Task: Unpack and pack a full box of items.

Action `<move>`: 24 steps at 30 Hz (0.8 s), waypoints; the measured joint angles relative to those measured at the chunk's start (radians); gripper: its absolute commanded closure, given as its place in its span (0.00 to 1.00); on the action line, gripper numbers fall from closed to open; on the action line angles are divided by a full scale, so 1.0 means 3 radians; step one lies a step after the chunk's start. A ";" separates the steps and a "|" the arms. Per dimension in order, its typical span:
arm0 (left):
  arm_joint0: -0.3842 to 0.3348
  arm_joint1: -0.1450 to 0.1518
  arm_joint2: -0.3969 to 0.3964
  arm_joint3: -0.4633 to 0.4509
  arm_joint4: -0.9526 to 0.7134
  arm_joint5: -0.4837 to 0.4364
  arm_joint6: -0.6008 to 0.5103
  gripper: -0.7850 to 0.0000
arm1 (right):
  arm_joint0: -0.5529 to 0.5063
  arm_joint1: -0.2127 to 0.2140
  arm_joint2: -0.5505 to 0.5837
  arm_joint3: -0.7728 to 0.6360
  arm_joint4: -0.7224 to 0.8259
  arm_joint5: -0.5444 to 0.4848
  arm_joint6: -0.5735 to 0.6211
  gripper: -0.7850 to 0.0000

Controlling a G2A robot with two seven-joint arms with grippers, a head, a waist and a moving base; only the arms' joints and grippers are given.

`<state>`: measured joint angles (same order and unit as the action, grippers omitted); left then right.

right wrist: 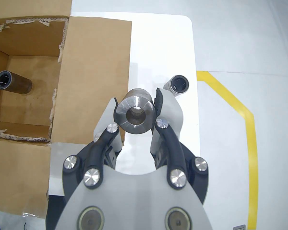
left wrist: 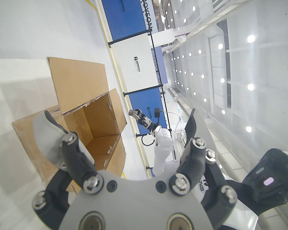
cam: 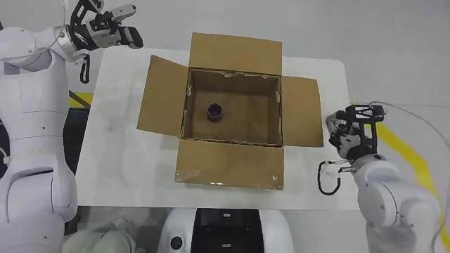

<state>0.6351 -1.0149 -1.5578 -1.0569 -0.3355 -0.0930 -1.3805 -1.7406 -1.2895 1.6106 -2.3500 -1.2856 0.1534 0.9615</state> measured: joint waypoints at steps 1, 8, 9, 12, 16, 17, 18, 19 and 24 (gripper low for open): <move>0.0000 0.0000 0.0000 0.0000 0.0000 0.0000 0.0000 0.00 | -0.0029 0.0000 0.0025 0.0000 0.0023 0.0002 -0.0001 1.00; 0.0000 0.0000 0.0000 0.0000 0.0000 0.0000 0.0000 0.00 | -0.0256 -0.0004 0.0206 0.0002 0.0233 0.0059 -0.0084 1.00; 0.0000 0.0000 0.0000 0.0000 0.0000 0.0000 0.0000 0.00 | -0.0285 -0.0005 0.0226 0.0013 0.0258 0.0066 -0.0094 1.00; 0.0000 0.0000 0.0000 0.0000 0.0000 0.0000 0.0000 0.00 | -0.0332 -0.0005 0.0300 0.0108 0.0354 0.0064 -0.0136 1.00; 0.0000 0.0000 0.0000 0.0000 0.0000 0.0000 0.0000 0.00 | -0.0286 0.0003 0.0391 0.0332 0.0486 -0.0034 -0.0157 1.00; 0.0000 0.0000 0.0000 0.0000 0.0000 0.0000 0.0000 0.00 | -0.0263 0.0006 0.0413 0.0399 0.0528 -0.0066 -0.0154 1.00; 0.0000 0.0000 0.0000 0.0000 0.0000 0.0000 0.0000 0.00 | -0.0247 0.0008 0.0426 0.0446 0.0557 -0.0088 -0.0151 1.00; 0.0000 0.0000 0.0000 0.0000 0.0000 0.0000 0.0000 0.00 | -0.0233 0.0010 0.0437 0.0492 0.0584 -0.0105 -0.0147 1.00; 0.0000 0.0000 0.0000 0.0000 0.0000 0.0000 0.0000 0.00 | -0.0156 0.0017 0.0462 0.0725 0.0719 -0.0166 -0.0165 1.00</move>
<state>0.6351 -1.0149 -1.5578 -1.0569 -0.3355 -0.0930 -1.3805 -1.7874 -1.2842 1.7491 -2.1325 -1.0698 0.1036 0.9121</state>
